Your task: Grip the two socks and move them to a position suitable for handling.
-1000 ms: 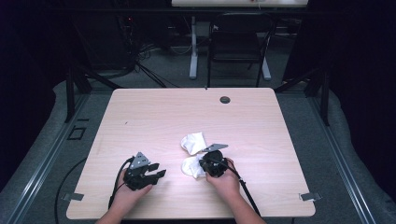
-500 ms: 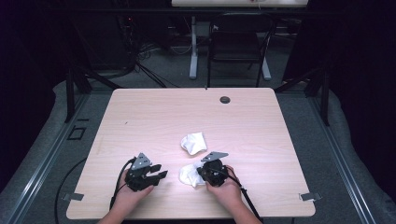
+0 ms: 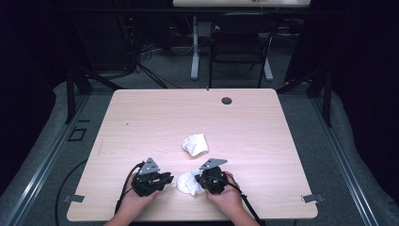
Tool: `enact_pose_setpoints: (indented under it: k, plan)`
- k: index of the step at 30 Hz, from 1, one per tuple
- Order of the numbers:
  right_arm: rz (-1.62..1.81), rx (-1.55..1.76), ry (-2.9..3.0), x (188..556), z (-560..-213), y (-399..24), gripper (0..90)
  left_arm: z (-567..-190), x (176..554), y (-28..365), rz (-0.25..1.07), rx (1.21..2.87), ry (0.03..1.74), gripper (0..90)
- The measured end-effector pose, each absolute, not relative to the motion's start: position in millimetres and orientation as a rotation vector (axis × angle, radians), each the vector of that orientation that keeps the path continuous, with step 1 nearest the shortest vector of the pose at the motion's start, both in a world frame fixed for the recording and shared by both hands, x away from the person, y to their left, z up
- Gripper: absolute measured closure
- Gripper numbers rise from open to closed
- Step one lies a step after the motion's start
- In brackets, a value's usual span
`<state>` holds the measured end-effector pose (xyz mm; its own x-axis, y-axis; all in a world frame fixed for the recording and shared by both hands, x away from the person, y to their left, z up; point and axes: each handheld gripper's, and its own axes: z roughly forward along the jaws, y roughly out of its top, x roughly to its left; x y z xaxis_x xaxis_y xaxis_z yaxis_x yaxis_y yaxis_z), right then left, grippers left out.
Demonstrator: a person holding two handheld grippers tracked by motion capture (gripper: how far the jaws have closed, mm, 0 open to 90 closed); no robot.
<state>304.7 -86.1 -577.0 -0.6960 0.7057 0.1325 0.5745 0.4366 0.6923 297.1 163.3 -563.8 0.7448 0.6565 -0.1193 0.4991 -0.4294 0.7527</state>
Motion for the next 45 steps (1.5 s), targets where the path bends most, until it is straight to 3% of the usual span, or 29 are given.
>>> enact_pose_setpoints:
  k: [5, 15, 32, 36, 45]
  plan:
    - [1.104, 1.126, 2.504, 303.8, -575.3, -84.7, 89.2, -564.7, 293.5, 157.1, 0.212, 2.125, 0.857, 86.0]
    - [1.169, 1.088, 2.448, 287.8, -558.3, -80.1, 74.1, -573.3, 291.6, 146.8, 0.21, 2.172, 0.846, 86.8]
    - [1.093, 1.019, 2.507, 277.7, -573.3, -57.6, 61.8, -579.1, 290.6, 140.1, 0.22, 2.216, 0.825, 89.8]
    - [1.066, 1.006, 2.508, 277.6, -576.4, -55.4, 63.6, -579.1, 290.9, 140.4, 0.222, 2.215, 0.826, 89.9]
    - [1.027, 0.984, 2.495, 275.3, -576.9, -57.3, 83.6, -579.4, 291.5, 140.5, 0.22, 2.212, 0.83, 90.0]
